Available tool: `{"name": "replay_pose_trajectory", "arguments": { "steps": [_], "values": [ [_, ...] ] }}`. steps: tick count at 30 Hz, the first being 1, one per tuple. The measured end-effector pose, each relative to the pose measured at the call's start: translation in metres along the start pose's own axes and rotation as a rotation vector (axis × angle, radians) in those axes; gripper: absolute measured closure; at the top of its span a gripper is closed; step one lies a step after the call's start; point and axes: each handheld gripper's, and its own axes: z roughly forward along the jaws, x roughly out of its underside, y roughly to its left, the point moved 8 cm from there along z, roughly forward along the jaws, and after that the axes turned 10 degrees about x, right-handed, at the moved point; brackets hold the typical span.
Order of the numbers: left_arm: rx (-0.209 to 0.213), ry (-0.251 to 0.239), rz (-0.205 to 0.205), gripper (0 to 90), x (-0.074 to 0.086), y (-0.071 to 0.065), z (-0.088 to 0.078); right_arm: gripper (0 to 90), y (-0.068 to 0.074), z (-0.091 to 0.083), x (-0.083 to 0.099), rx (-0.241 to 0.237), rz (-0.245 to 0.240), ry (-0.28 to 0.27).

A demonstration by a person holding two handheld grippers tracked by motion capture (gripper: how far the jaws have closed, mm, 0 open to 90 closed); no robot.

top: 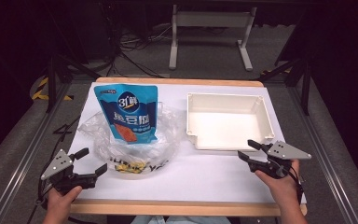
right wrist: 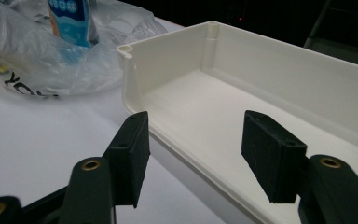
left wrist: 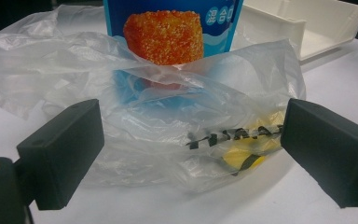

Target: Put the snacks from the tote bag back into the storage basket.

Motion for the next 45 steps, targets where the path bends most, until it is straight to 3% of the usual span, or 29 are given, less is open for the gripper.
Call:
{"name": "replay_pose_trajectory", "arguments": {
  "steps": [8, 12, 15, 22, 26, 33, 43, 45],
  "values": [
    [-0.006, -0.002, -0.004, 6.7, 0.000, 0.001, 0.000, 37.6, 0.004, -0.005, -0.009, -0.035, 0.000, -0.017],
    [-0.006, -0.002, -0.007, 6.7, 0.000, 0.001, 0.000, 37.0, 0.004, -0.006, -0.017, -0.059, -0.030, -0.021],
    [-0.006, -0.007, -0.004, 6.7, -0.001, 0.000, -0.001, 36.6, 0.004, -0.009, -0.024, -0.089, -0.006, -0.044],
    [-0.005, -0.007, 0.007, 6.7, -0.001, -0.002, -0.003, 35.0, 0.004, -0.013, -0.032, -0.106, 0.003, -0.060],
    [-0.011, -0.018, 0.008, 6.7, -0.003, -0.003, -0.004, 33.8, 0.008, -0.020, -0.046, -0.129, -0.028, -0.107],
    [-0.009, -0.017, 0.019, 6.7, -0.003, -0.005, -0.004, 33.0, 0.010, -0.026, -0.065, -0.171, 0.017, -0.161],
    [-0.013, -0.019, 0.017, 6.7, -0.002, -0.005, -0.004, 31.4, 0.011, -0.023, -0.078, -0.173, 0.012, -0.193],
    [-0.012, -0.018, 0.019, 6.7, -0.002, -0.004, -0.004, 31.5, 0.012, -0.019, -0.081, -0.166, 0.002, -0.171]
  ]
}}
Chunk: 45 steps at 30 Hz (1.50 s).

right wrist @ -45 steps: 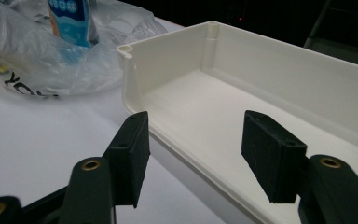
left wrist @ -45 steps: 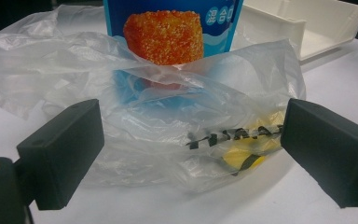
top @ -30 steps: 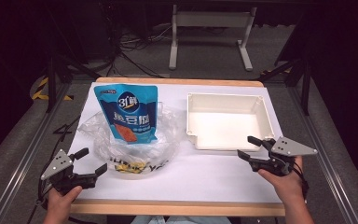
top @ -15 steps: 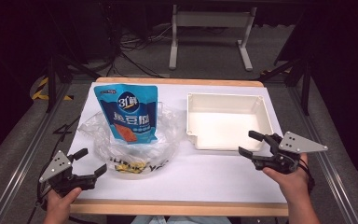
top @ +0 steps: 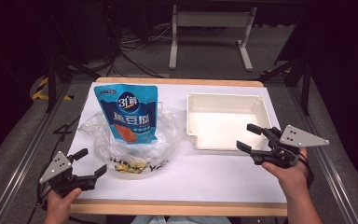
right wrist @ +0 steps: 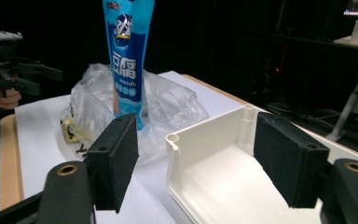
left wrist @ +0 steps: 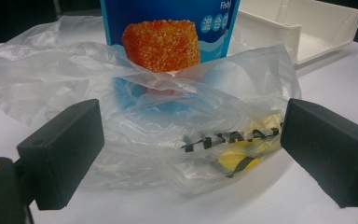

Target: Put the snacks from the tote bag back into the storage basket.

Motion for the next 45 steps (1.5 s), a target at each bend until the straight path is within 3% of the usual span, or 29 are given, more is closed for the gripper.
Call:
{"name": "replay_pose_trajectory", "arguments": {
  "steps": [2, 9, 13, 19, 23, 25, 27, 29, 32, 38, 45],
  "values": [
    [0.000, -0.001, -0.001, 6.7, 0.000, 0.000, 0.000, 31.5, 0.001, 0.004, -0.003, 0.012, -0.008, 0.012],
    [0.003, 0.002, -0.006, 6.7, 0.000, 0.001, 0.000, 30.4, 0.008, 0.019, -0.023, -0.014, -0.029, 0.008],
    [0.013, 0.011, -0.007, 6.7, 0.002, 0.000, 0.001, 30.6, 0.014, 0.032, -0.033, -0.026, -0.074, 0.005],
    [0.019, 0.009, -0.010, 6.7, 0.001, 0.001, 0.001, 35.5, 0.022, 0.050, -0.047, -0.059, -0.069, 0.037],
    [0.020, 0.008, -0.010, 6.7, 0.001, 0.000, 0.001, 43.0, 0.029, 0.061, -0.058, -0.096, -0.101, 0.021],
    [0.019, 0.007, -0.010, 6.7, 0.001, 0.000, 0.000, 40.4, 0.031, 0.069, -0.058, -0.095, -0.132, 0.065],
    [0.019, 0.007, -0.010, 6.7, 0.001, 0.000, 0.000, 42.7, 0.031, 0.072, -0.058, -0.093, -0.127, 0.076],
    [0.017, 0.007, -0.010, 6.7, 0.001, 0.001, 0.000, 43.5, 0.038, 0.080, -0.058, -0.135, -0.136, 0.106],
    [0.018, 0.010, -0.010, 6.7, 0.002, 0.001, 0.000, 42.8, 0.048, 0.090, -0.059, -0.174, -0.143, 0.112],
    [0.017, 0.009, -0.010, 6.7, 0.001, 0.001, 0.000, 37.4, 0.059, 0.112, -0.066, -0.164, -0.172, 0.119],
    [0.019, 0.012, -0.009, 6.7, 0.002, 0.002, -0.001, 36.7, 0.069, 0.137, -0.071, -0.201, -0.144, 0.107]
  ]
}}
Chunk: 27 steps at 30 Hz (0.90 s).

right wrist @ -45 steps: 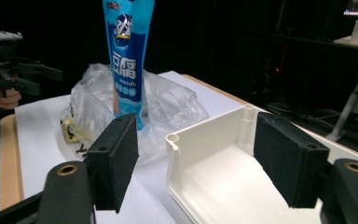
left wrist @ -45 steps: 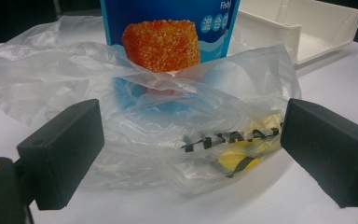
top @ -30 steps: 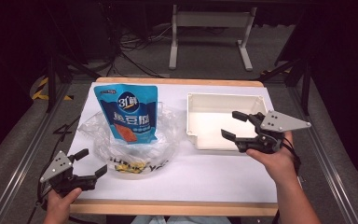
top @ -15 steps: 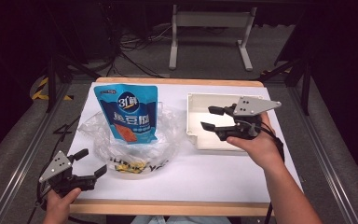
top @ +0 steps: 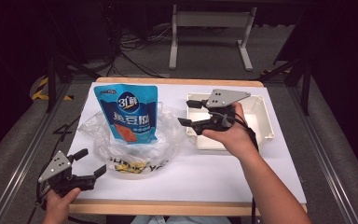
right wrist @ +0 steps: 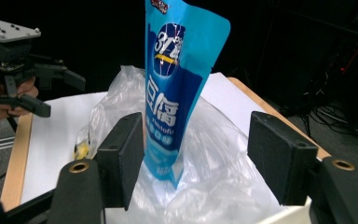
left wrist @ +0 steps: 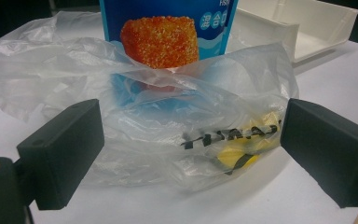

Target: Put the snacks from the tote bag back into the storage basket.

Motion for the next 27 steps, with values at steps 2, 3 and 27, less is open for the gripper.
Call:
{"name": "replay_pose_trajectory", "arguments": {
  "steps": [2, 3, 27],
  "values": [
    [-0.001, 0.000, 0.000, 6.7, 0.000, 0.000, 0.000, 36.2, 0.001, 0.008, -0.002, -0.005, 0.000, -0.010],
    [0.000, 0.000, 0.001, 6.7, 0.000, 0.000, 0.000, 36.1, 0.001, 0.013, -0.003, -0.006, -0.007, -0.015],
    [0.011, -0.012, 0.001, 6.7, -0.001, 0.000, 0.000, 23.5, 0.016, 0.097, -0.006, -0.114, 0.046, -0.068]
  ]
}}
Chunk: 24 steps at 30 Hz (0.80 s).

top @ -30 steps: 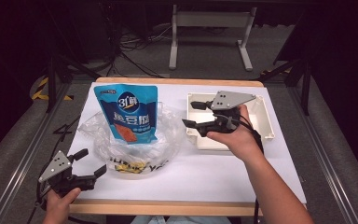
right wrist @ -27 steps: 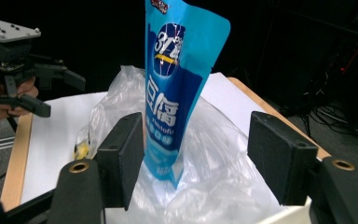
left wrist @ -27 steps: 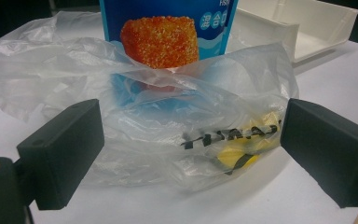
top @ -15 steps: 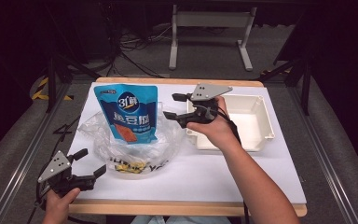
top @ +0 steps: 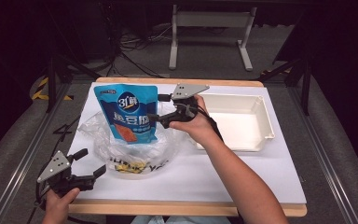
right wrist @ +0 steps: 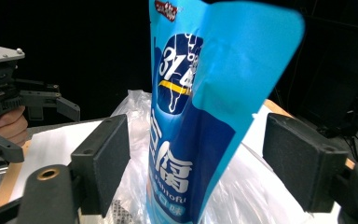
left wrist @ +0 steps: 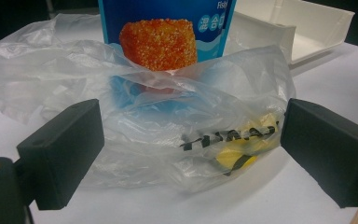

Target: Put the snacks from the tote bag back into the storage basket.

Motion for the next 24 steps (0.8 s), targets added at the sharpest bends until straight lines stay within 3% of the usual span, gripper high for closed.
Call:
{"name": "replay_pose_trajectory", "arguments": {
  "steps": [8, 17, 24],
  "values": [
    [0.004, -0.002, -0.003, 6.7, 0.000, 0.001, -0.001, 22.1, 0.004, 0.020, 0.012, -0.036, -0.002, -0.014],
    [0.004, -0.015, -0.010, 6.7, -0.001, 0.002, -0.002, 21.5, 0.007, 0.038, 0.029, -0.033, -0.026, -0.009],
    [0.003, -0.015, -0.013, 6.7, -0.001, 0.002, -0.001, 19.5, 0.011, 0.053, 0.045, -0.016, -0.077, 0.014]
  ]
}}
